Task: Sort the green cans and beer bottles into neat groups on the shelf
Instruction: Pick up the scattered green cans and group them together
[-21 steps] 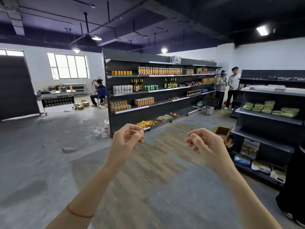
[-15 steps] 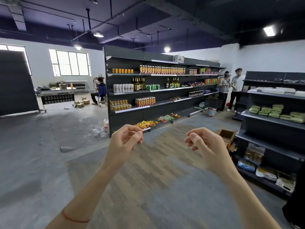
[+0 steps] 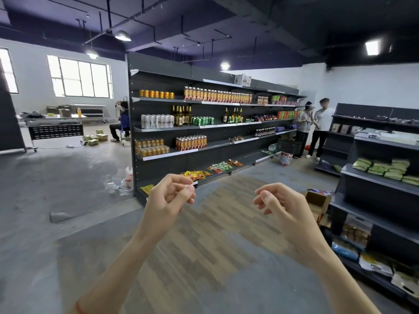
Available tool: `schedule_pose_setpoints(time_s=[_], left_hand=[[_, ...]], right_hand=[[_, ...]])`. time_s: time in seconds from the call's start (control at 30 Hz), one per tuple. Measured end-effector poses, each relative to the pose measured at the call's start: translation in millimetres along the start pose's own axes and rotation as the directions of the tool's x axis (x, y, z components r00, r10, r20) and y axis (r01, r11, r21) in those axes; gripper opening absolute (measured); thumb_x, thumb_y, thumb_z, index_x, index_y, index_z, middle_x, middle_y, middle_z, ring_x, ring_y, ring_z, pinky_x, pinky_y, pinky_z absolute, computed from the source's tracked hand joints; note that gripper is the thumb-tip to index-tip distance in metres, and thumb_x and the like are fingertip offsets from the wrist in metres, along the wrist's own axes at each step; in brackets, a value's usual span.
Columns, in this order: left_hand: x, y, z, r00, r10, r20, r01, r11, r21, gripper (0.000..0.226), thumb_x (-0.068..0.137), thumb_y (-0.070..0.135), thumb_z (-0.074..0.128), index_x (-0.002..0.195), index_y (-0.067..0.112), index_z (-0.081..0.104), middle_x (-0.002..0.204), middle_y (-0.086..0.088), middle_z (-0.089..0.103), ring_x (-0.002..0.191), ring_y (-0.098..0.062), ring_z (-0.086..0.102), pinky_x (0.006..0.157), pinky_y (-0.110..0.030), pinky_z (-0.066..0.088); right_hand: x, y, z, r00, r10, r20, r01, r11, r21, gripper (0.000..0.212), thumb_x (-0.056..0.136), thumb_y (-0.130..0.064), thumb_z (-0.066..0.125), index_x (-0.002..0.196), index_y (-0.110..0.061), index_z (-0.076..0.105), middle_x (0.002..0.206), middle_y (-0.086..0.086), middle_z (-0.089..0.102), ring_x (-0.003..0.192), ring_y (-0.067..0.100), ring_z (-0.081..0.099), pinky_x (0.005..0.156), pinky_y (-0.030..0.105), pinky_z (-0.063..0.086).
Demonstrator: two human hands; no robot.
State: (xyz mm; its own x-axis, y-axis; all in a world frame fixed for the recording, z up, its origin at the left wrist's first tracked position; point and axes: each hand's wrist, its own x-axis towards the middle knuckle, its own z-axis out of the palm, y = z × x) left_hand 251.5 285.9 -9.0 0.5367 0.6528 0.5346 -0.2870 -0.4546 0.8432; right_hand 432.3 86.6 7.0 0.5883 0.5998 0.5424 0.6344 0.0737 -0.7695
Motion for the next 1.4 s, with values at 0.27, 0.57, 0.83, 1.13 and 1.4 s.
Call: schedule_pose_setpoints(time_s=[0.27, 0.57, 0.83, 1.13, 1.4], left_hand=[[121.5, -98.0, 69.7, 0.997, -0.009, 0.072, 0.008, 1.000, 0.003, 0.008, 0.095, 0.018, 0.069, 0.102, 0.012, 0.069, 0.085, -0.008, 0.077, 0.076, -0.018, 0.074, 0.065, -0.019, 0.053], [302.3, -197.1, 170.0, 0.998, -0.030, 0.056, 0.025, 0.996, 0.087, 0.016, 0.090, 0.028, 0.067, 0.099, 0.015, 0.070, 0.084, -0.007, 0.078, 0.076, -0.015, 0.074, 0.065, -0.022, 0.054], [440.9, -284.1, 228.4, 0.999, -0.052, 0.002, 0.052, 0.991, 0.127, 0.009, 0.091, 0.031, 0.067, 0.097, 0.028, 0.072, 0.087, -0.003, 0.078, 0.081, -0.018, 0.074, 0.066, -0.033, 0.055], [620.4, -426.9, 271.3, 0.998, -0.036, 0.044, 0.032, 0.996, 0.088, 0.004, 0.097, 0.020, 0.069, 0.098, 0.017, 0.072, 0.084, -0.005, 0.077, 0.074, -0.012, 0.070, 0.064, -0.022, 0.054], [812.7, -531.8, 334.3, 0.989, -0.052, 0.140, 0.047, 0.998, 0.036, 0.012, 0.091, 0.030, 0.067, 0.094, 0.020, 0.073, 0.082, -0.003, 0.076, 0.069, -0.005, 0.068, 0.061, -0.020, 0.053]], right_hand=[[115.8, 116.4, -2.9, 0.999, 0.022, -0.027, -0.021, 1.000, 0.019, 0.017, 0.102, -0.008, 0.059, 0.095, -0.017, 0.072, 0.086, 0.000, 0.077, 0.078, 0.015, 0.072, 0.069, 0.028, 0.058], [312.0, 265.7, -28.0, 0.999, 0.012, -0.034, -0.008, 0.994, 0.112, 0.017, 0.101, -0.005, 0.059, 0.094, -0.014, 0.072, 0.085, 0.003, 0.077, 0.075, 0.018, 0.071, 0.067, 0.025, 0.058], [466.0, 380.1, -21.5, 1.000, 0.022, 0.021, -0.025, 0.988, 0.156, 0.016, 0.101, -0.007, 0.060, 0.095, -0.016, 0.072, 0.085, 0.004, 0.077, 0.075, 0.017, 0.071, 0.068, 0.026, 0.057], [635.2, 516.0, 21.9, 0.999, 0.034, 0.023, -0.036, 0.992, 0.121, 0.017, 0.101, -0.007, 0.061, 0.094, -0.017, 0.071, 0.083, 0.004, 0.077, 0.073, 0.016, 0.070, 0.066, 0.025, 0.056], [806.3, 615.7, 31.5, 0.997, 0.066, -0.031, -0.064, 0.996, 0.065, 0.018, 0.102, -0.006, 0.060, 0.094, -0.017, 0.072, 0.082, 0.000, 0.076, 0.073, 0.013, 0.070, 0.067, 0.021, 0.054]])
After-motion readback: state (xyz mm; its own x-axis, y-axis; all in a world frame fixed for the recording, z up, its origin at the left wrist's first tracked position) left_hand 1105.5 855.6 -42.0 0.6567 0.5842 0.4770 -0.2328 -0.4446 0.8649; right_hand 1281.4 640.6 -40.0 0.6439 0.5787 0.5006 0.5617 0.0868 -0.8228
